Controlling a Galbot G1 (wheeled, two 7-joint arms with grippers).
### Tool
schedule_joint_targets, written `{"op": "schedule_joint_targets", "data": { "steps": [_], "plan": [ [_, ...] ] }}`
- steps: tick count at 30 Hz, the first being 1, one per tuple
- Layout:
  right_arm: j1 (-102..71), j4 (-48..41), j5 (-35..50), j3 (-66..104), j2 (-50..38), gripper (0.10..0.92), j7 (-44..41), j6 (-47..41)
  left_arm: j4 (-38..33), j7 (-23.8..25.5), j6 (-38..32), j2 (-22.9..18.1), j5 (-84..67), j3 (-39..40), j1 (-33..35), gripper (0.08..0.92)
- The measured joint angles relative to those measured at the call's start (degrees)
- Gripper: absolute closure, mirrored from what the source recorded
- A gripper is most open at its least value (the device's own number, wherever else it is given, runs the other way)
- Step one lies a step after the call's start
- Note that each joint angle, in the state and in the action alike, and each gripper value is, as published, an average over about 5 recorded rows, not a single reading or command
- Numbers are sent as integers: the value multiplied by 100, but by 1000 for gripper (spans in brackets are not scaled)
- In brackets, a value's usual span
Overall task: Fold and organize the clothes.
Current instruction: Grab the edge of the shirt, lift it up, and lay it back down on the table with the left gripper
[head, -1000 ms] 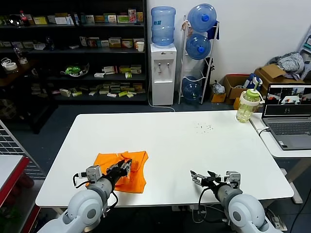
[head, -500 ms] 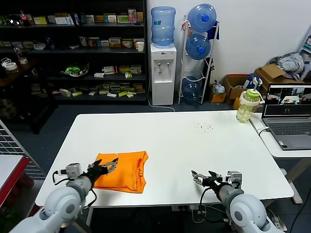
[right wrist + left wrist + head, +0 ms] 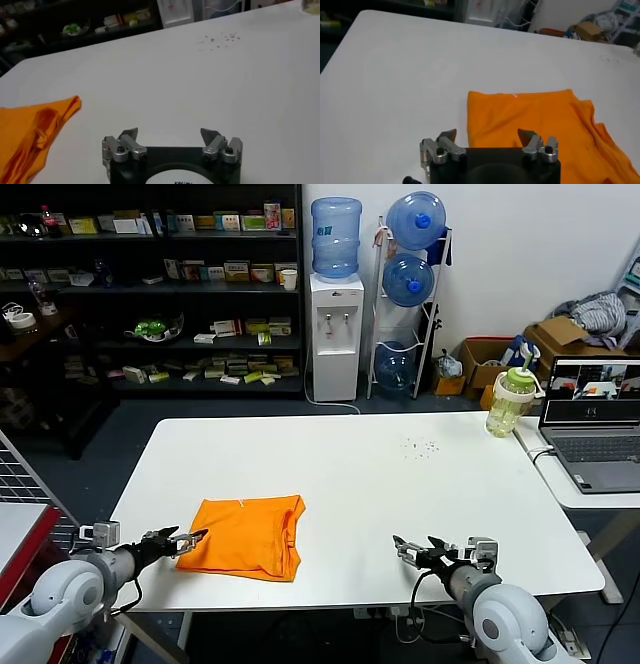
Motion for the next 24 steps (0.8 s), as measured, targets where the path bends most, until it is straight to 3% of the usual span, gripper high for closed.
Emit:
{"op": "schedule_joint_targets", "data": {
  "steps": [9,19,24],
  "plan": [
    [27,-24,-3,-28,30,203,-6,2,325,438,-28,-10,99,159,-229,177],
    [28,-26,1,-41,19,203,21,-7,484,448,-88,-130,165,320,-394,181],
    [16,-21,5,-32,15,203,25,-8,518,386,-95,-171,171,382,-423,285]
  ]
}}
